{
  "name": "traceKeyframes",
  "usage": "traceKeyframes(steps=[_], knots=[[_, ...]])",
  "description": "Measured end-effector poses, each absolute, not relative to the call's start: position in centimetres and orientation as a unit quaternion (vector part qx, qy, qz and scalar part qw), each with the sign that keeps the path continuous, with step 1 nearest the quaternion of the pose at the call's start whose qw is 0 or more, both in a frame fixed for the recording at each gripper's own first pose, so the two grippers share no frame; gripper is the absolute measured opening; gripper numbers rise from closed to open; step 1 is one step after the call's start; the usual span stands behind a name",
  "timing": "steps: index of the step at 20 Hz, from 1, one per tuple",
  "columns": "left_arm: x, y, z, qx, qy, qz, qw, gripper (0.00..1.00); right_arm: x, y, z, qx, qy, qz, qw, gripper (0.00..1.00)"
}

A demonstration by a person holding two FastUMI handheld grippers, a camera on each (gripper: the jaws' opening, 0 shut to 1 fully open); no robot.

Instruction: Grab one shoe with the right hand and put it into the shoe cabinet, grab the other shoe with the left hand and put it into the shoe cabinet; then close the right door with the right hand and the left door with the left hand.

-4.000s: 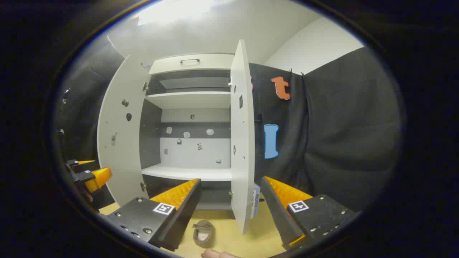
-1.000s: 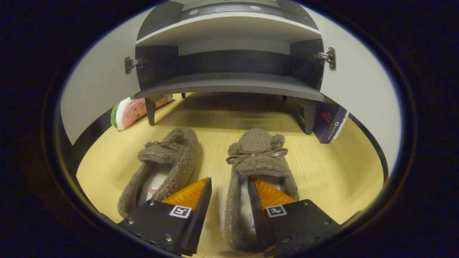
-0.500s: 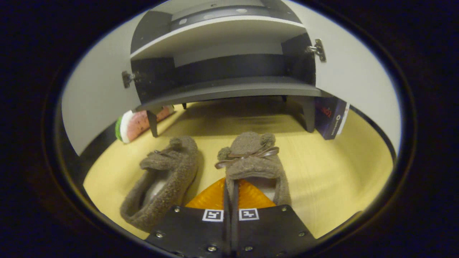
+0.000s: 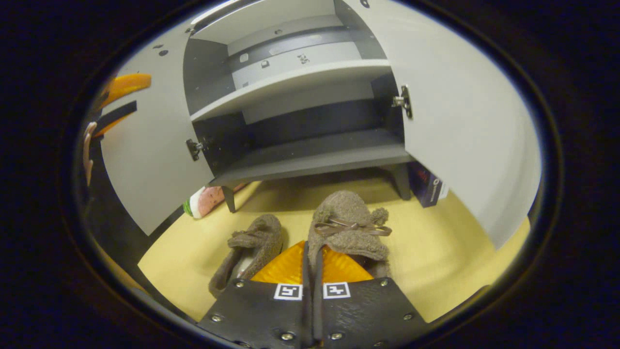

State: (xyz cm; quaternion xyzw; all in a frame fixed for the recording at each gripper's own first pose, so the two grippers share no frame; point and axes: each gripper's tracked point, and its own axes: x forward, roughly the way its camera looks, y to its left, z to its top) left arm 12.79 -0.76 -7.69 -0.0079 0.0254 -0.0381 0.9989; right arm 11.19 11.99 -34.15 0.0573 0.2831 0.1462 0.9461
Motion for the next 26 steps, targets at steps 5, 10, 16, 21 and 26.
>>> traceKeyframes(steps=[5, 10, 16, 21, 26], knots=[[13.7, -0.9, -10.1, -0.018, 0.051, -0.048, 0.997, 0.96, 11.8, 11.7, -24.4, 0.044, 0.229, 0.163, 0.959, 0.02], [14.0, -0.1, -8.6, -0.017, 0.029, -0.039, 0.999, 0.96, 14.2, 13.9, -13.2, 0.008, 0.178, 0.184, 0.967, 0.02], [13.1, 0.3, -6.8, -0.013, 0.008, -0.034, 0.999, 0.96, 20.8, 15.8, -2.0, -0.051, 0.117, 0.158, 0.979, 0.02], [12.3, 0.8, -6.5, -0.026, 0.008, -0.036, 0.999, 0.96, 26.3, 18.2, 1.6, -0.080, 0.099, 0.146, 0.981, 0.02], [11.3, 0.2, -7.0, -0.038, 0.013, -0.055, 0.998, 0.96, 31.9, 19.8, 1.2, -0.073, 0.107, 0.134, 0.983, 0.02]])
